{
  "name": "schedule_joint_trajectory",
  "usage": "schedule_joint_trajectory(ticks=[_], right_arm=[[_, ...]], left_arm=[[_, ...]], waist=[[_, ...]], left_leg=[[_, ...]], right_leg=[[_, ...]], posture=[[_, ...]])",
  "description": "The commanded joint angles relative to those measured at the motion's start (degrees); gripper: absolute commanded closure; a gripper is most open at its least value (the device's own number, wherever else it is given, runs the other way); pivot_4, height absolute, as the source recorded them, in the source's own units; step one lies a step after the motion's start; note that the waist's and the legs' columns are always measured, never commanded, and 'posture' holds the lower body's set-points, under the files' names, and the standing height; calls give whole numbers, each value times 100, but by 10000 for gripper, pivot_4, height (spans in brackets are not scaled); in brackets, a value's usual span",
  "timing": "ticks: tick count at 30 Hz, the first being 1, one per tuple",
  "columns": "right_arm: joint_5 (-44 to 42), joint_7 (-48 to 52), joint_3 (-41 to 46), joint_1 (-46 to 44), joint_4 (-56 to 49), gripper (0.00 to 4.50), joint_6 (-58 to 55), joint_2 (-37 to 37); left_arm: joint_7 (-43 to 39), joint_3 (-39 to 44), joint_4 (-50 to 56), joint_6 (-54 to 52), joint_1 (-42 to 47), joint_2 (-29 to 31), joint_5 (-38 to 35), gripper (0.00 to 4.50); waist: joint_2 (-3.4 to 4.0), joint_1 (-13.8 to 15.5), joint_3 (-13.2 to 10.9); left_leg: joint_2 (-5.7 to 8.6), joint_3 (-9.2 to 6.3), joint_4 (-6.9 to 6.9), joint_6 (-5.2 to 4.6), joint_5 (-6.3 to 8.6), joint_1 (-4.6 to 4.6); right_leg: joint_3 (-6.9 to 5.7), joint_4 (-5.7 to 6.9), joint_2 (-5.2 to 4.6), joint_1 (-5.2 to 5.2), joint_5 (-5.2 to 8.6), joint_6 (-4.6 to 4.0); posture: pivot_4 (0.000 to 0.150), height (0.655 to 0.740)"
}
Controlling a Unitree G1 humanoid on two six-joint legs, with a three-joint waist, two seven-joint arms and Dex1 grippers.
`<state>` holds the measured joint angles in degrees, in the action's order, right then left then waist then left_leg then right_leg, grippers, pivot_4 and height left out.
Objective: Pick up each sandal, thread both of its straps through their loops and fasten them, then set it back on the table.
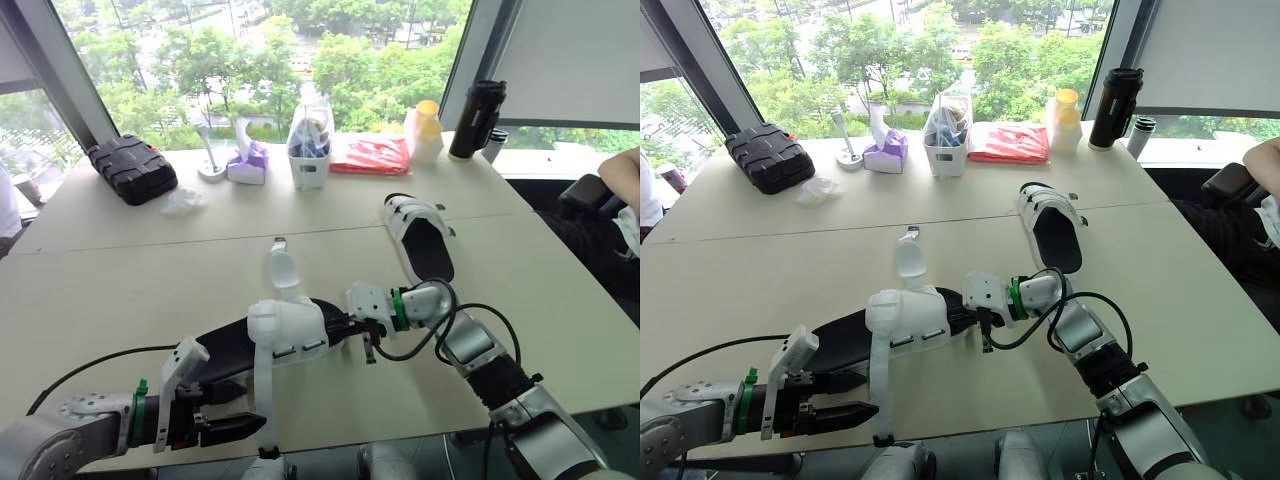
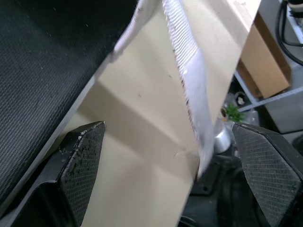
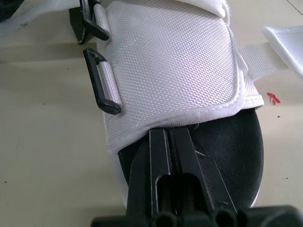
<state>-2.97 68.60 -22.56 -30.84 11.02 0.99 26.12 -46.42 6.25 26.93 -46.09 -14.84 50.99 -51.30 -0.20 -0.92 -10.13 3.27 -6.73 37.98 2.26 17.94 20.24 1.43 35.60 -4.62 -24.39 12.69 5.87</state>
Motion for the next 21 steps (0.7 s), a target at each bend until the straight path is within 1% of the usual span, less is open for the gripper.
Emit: schedule_joint_trajectory(ticks=[1, 8, 9, 12, 15, 19, 21], right_arm=[[50, -8, -27, 33, -146, 45000, -47, 10], [-7, -37, -53, 129, -464, 45000, -301, -8], [-1, -48, -64, 148, -493, 45000, -322, -16], [14, -71, -90, 178, -536, 45000, -353, -33], [24, -76, -89, 169, -529, 45000, -350, -31], [45, -83, -82, 141, -464, 45000, -310, -33], [54, -83, -76, 127, -433, 45000, -289, -30]], left_arm=[[143, 140, -291, 180, 81, -71, 433, 695], [-153, 140, -287, 212, 88, -121, 428, 695], [-255, 147, -229, 145, 59, -112, 312, 695], [-519, 240, -2, -319, -10, -113, -389, 695], [-553, 338, 103, -669, -3, -178, -887, 695], [-646, 167, 180, -818, 8, -164, -925, 695], [-566, 69, 160, -802, 92, -264, -851, 695]], waist=[[1, -3, 0], [1, -4, 0], [1, -5, 0], [0, -16, -1], [-1, -26, -2], [-1, -24, -2], [-1, -23, -2]], left_leg=[[-1, 0, 0, 0, 0, 0], [-2, 0, 0, 0, 0, 0], [-1, 0, 0, 0, 0, 1], [-2, -1, 0, 0, 0, 4], [-3, -2, -1, -1, 1, 9], [-3, -3, -2, -1, 2, 11], [-3, -2, -2, -1, 2, 11]], right_leg=[[0, 0, 1, 0, 0, 0], [0, 0, 0, 0, 0, 0], [0, -1, 0, 0, 0, 0], [-1, -2, 0, -3, 0, 0], [1, -9, -1, -8, -1, 3], [1, -14, -2, -8, -1, 3], [0, -14, -1, -8, -1, 2]], posture=[[1500, 7400], [1500, 7400], [1500, 7400], [1500, 7400], [1500, 7400], [1500, 7400], [1500, 7400]])
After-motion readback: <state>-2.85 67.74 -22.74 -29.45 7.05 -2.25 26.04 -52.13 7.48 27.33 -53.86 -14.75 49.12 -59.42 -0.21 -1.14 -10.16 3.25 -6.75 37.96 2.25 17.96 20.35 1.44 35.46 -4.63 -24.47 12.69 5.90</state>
